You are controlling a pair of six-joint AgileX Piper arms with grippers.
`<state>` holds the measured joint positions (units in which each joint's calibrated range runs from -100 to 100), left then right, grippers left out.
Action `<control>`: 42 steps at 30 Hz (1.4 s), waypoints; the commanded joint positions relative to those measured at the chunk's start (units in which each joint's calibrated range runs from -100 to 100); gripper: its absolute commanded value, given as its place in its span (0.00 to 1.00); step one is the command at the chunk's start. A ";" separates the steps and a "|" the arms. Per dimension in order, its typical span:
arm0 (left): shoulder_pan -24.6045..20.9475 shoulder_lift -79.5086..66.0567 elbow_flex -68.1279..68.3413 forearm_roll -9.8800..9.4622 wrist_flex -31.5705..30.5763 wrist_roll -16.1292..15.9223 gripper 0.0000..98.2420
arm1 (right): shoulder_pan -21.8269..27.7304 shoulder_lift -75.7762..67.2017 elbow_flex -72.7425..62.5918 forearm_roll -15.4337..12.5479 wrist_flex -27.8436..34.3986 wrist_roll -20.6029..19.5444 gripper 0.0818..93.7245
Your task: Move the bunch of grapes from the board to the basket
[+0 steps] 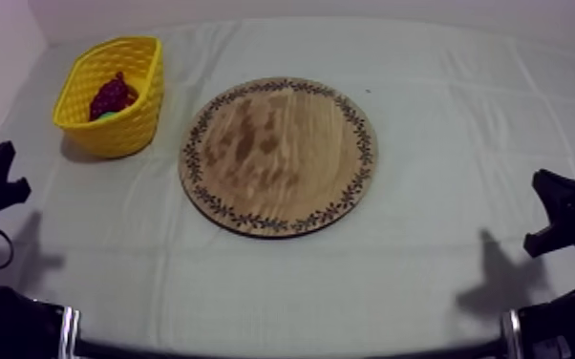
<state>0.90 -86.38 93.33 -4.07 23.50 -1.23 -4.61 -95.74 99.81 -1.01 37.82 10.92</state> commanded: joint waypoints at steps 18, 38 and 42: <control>1.82 -13.09 6.52 0.12 5.63 0.91 0.00 | -0.02 -0.01 -0.03 0.01 0.00 0.00 0.00; 1.89 -13.61 6.55 0.39 7.55 0.83 0.00 | 0.02 -0.01 -0.03 0.01 0.00 0.00 0.00; 1.89 -13.61 6.55 0.41 7.69 0.90 0.00 | 0.02 -0.01 -0.03 0.01 0.00 0.00 0.00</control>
